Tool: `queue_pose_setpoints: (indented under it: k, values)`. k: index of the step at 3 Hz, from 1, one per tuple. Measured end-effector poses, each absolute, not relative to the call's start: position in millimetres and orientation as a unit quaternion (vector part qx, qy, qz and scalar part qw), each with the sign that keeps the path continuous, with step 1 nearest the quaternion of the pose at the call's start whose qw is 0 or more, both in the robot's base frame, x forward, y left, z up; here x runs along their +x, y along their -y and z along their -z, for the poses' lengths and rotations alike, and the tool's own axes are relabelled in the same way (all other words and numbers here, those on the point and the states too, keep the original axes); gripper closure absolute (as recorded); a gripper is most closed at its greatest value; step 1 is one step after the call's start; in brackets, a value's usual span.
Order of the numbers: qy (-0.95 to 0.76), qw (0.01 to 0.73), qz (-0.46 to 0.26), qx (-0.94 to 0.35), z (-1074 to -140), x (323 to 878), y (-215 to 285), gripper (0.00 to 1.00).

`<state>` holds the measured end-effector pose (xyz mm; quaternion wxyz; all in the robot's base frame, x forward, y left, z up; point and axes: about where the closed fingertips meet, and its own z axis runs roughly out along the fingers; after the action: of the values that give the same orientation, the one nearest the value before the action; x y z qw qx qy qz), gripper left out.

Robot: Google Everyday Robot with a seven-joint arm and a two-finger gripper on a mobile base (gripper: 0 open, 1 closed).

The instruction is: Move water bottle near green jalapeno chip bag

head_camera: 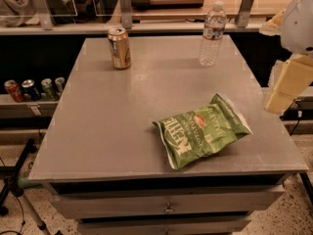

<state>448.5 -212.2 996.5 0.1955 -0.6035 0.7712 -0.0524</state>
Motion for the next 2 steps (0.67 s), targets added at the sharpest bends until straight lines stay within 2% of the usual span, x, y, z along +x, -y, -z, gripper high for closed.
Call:
queue_pose_setpoints:
  k: [2]
  values:
    - [-0.787,0.254,0.01,-0.562,-979,536,238,0.0]
